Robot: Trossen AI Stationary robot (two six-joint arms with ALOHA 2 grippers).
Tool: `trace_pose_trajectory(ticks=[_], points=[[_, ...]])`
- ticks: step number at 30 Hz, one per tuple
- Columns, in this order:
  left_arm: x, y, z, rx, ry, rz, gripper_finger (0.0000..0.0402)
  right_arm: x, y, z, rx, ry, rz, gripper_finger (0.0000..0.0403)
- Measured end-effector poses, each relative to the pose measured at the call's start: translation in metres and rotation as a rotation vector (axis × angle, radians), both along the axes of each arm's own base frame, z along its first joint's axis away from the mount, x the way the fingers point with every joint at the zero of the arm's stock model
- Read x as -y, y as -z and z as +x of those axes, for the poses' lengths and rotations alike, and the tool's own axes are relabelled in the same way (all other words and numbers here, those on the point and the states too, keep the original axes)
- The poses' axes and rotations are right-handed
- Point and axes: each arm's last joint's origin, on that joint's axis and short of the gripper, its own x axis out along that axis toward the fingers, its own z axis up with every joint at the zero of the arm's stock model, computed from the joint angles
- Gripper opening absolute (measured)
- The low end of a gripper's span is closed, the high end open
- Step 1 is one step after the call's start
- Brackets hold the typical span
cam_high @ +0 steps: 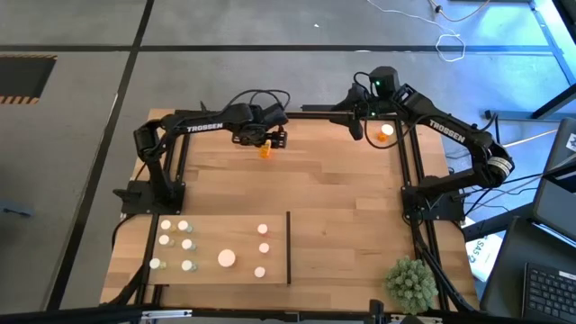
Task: Pick and place medicine bottles onto shelf by color
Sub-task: Put the top left orange pill bottle on the shelf aligned with the other orange pill bottle
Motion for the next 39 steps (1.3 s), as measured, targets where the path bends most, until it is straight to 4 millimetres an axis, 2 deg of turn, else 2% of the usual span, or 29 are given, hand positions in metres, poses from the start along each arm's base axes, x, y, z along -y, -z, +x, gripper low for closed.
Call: trace_pose_trajectory(ticks=[7,10,17,26,39], points=[[-0.020,0.028,-0.001,0.090,0.089,0.109,0.0311,0.000,0.000,0.000,0.000,0.000,0.000,0.0213],[-0.025,0.036,-0.007,0.096,0.129,0.060,0.0310,0.000,0.000,0.000,0.000,0.000,0.000,0.0213],[-0.029,0.046,-0.016,0.075,0.059,0.011,0.0309,0.000,0.000,0.000,0.000,0.000,0.001,0.0213],[-0.033,0.077,-0.005,0.045,0.101,-0.030,0.0309,0.000,0.000,0.000,0.000,0.000,0.001,0.0213],[-0.040,0.095,0.001,0.005,0.095,0.032,0.0309,0.000,0.000,0.000,-0.003,0.006,-0.003,0.0213]])
